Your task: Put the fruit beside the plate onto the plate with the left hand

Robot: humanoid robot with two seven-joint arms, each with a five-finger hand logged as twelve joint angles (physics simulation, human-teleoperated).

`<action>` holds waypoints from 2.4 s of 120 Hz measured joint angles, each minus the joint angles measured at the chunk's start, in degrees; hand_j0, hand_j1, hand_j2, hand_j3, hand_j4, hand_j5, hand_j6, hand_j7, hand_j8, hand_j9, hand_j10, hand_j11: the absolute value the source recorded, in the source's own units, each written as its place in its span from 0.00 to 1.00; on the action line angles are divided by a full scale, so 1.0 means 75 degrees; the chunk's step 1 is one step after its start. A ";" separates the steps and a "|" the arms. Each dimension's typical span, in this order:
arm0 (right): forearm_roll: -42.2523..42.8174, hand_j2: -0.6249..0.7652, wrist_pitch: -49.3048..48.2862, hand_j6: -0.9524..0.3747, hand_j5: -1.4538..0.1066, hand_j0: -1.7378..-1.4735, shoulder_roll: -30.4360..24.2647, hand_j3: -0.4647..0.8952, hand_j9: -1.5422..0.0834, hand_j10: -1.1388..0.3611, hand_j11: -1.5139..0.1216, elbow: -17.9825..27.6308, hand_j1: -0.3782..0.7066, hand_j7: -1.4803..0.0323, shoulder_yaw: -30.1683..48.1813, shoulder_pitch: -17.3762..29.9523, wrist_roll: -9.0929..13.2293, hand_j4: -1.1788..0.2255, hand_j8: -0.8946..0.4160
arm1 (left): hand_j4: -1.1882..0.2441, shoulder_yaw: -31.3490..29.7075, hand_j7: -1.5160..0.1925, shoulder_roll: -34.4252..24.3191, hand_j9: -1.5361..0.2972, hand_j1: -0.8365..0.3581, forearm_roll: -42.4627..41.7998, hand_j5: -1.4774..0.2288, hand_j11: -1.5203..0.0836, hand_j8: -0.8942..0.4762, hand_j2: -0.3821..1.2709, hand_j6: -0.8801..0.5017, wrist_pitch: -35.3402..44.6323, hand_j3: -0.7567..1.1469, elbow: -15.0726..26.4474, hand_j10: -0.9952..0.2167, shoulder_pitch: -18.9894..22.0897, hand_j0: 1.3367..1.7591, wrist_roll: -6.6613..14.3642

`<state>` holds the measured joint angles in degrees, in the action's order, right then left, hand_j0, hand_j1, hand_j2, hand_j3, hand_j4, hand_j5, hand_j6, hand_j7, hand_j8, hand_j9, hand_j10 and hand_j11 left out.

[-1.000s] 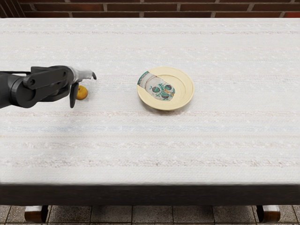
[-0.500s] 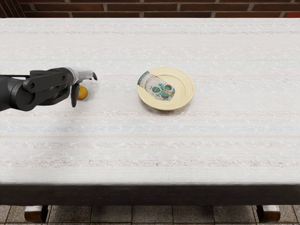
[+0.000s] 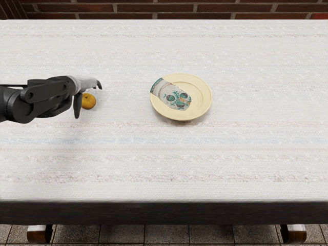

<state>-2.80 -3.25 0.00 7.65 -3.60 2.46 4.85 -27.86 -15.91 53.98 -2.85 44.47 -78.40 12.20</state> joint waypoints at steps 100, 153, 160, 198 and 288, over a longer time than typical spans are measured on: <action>0.0002 0.45 0.0000 0.70 0.91 0.30 0.0000 0.34 0.93 0.74 0.91 0.0000 0.05 0.96 0.0000 0.0000 0.0002 0.82 0.66 | 0.58 -0.0064 0.62 -0.0012 0.59 0.64 0.0009 0.60 0.66 0.39 0.27 0.38 0.0111 0.40 -0.0024 0.53 0.0059 0.76 -0.0137; 0.0001 0.45 0.0000 0.70 0.91 0.30 0.0000 0.34 0.93 0.74 0.91 0.0000 0.05 0.96 0.0000 0.0000 0.0000 0.82 0.66 | 0.54 -0.0065 0.57 -0.0024 0.55 0.58 0.0008 0.55 0.61 0.35 0.28 0.34 0.0144 0.40 -0.0070 0.48 0.0059 0.76 -0.0139; 0.0002 0.45 0.0000 0.70 0.91 0.30 0.0000 0.34 0.93 0.74 0.91 0.0000 0.05 0.96 0.0000 0.0000 0.0001 0.82 0.66 | 0.54 -0.0062 0.57 -0.0024 0.54 0.58 0.0008 0.55 0.61 0.35 0.28 0.33 0.0214 0.40 -0.0075 0.48 0.0059 0.76 -0.0139; 0.0001 0.45 0.0000 0.70 0.91 0.30 0.0000 0.34 0.93 0.74 0.91 0.0000 0.05 0.96 0.0000 0.0000 0.0000 0.82 0.66 | 0.53 -0.0059 0.56 -0.0001 0.54 0.56 -0.0015 0.54 0.60 0.34 0.28 0.33 0.0318 0.40 -0.0072 0.47 0.0082 0.76 -0.0139; 0.0000 0.45 0.0000 0.70 0.91 0.30 0.0000 0.34 0.93 0.74 0.91 0.0000 0.05 0.96 0.0000 0.0000 0.0000 0.82 0.66 | 0.51 -0.0059 0.54 -0.0012 0.51 0.54 -0.0079 0.52 0.58 0.32 0.32 0.31 0.0658 0.40 -0.0003 0.44 0.0160 0.76 -0.0332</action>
<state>-2.80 -3.25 0.00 7.65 -3.60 2.46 4.85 -28.31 -16.00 53.39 2.08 44.44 -77.19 9.72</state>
